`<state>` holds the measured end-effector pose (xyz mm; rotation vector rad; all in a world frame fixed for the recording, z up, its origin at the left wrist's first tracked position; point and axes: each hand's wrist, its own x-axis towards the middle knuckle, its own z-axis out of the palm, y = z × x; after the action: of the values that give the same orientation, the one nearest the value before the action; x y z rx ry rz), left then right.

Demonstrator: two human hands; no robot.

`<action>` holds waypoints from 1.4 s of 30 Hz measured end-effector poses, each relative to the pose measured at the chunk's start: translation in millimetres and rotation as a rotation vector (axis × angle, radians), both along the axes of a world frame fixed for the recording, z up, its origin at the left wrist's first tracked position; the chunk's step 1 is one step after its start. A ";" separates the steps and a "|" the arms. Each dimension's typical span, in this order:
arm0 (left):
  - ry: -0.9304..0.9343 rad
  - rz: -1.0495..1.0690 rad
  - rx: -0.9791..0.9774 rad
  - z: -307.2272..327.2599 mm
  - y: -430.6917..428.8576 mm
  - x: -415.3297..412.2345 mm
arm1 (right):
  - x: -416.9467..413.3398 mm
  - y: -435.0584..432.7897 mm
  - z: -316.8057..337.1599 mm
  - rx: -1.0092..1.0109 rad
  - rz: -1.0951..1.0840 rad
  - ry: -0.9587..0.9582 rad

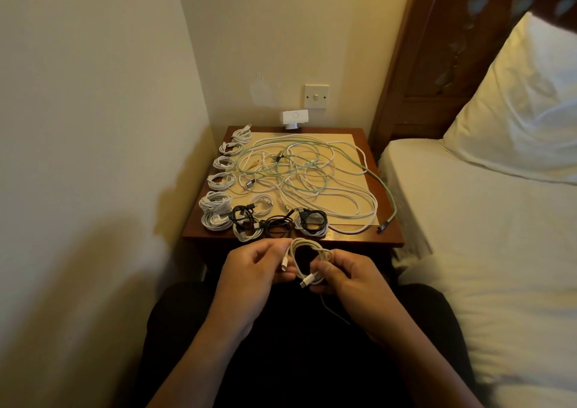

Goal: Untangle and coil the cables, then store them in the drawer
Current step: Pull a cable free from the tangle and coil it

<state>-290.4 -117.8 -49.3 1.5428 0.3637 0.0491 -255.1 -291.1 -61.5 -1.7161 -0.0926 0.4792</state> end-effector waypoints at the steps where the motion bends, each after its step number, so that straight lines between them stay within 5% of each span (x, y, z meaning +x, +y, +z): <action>1: 0.027 -0.013 -0.113 1.9 0.4 -0.5 | 0.8 -0.1 0.2 0.021 -0.016 0.011; 6: 0.039 -0.055 -0.277 3.4 1.4 -3.7 | 1.4 -2.8 1.9 0.042 0.007 0.037; 12: 0.034 0.010 -0.067 -5.1 -3.1 0.7 | -7.1 1.0 4.2 0.226 0.019 0.074; 16: 0.075 -0.145 -0.373 -4.2 -4.0 -0.6 | -9.4 0.2 7.7 0.194 0.038 0.043; 21: 0.026 -0.035 -0.093 -5.6 -5.0 -0.3 | -7.0 2.6 12.0 0.247 -0.055 0.035; 25: 0.074 -0.237 0.142 -3.6 0.7 2.8 | 0.3 -0.4 10.3 0.281 -0.143 0.020; 29: 0.039 -0.385 -0.039 -3.2 5.9 2.6 | 4.7 -2.0 9.6 0.374 -0.186 0.164; 34: -0.041 -0.302 -0.422 -9.9 6.4 3.8 | 6.8 1.2 12.9 0.284 -0.085 0.082; 37: -0.066 -0.241 -0.321 -6.3 3.6 4.4 | 7.8 -1.2 15.8 0.212 -0.009 0.020; 42: -0.073 -0.205 -0.088 -5.3 9.7 4.3 | 5.5 -4.4 15.9 -0.207 0.119 -0.202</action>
<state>-286.0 -108.0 -54.6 1.4795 0.1465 -0.0699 -249.6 -295.5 -45.6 -1.9677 -0.3007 0.4129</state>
